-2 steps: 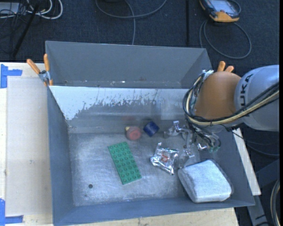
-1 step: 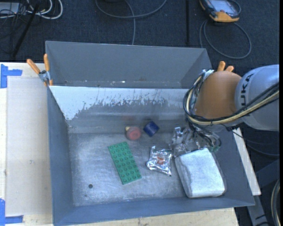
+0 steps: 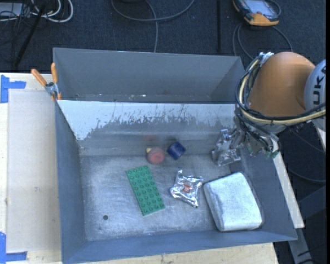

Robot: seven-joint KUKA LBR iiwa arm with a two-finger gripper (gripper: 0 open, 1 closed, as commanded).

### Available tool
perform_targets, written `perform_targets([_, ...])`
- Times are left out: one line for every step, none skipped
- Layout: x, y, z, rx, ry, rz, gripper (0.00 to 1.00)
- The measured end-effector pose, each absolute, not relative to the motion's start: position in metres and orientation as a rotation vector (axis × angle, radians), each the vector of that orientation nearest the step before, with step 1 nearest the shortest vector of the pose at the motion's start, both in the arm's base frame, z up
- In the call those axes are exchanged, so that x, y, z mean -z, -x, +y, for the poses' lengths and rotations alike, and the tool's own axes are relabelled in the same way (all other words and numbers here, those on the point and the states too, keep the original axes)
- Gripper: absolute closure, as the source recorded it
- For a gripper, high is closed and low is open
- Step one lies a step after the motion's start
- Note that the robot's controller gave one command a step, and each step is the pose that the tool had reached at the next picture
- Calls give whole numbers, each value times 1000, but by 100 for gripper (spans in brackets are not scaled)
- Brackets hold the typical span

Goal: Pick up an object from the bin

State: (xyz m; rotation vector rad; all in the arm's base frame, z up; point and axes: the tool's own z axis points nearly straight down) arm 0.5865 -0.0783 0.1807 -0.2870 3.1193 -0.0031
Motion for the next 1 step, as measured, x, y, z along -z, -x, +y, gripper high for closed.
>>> perform_targets([-176,-585,-77,0,291,3127,0])
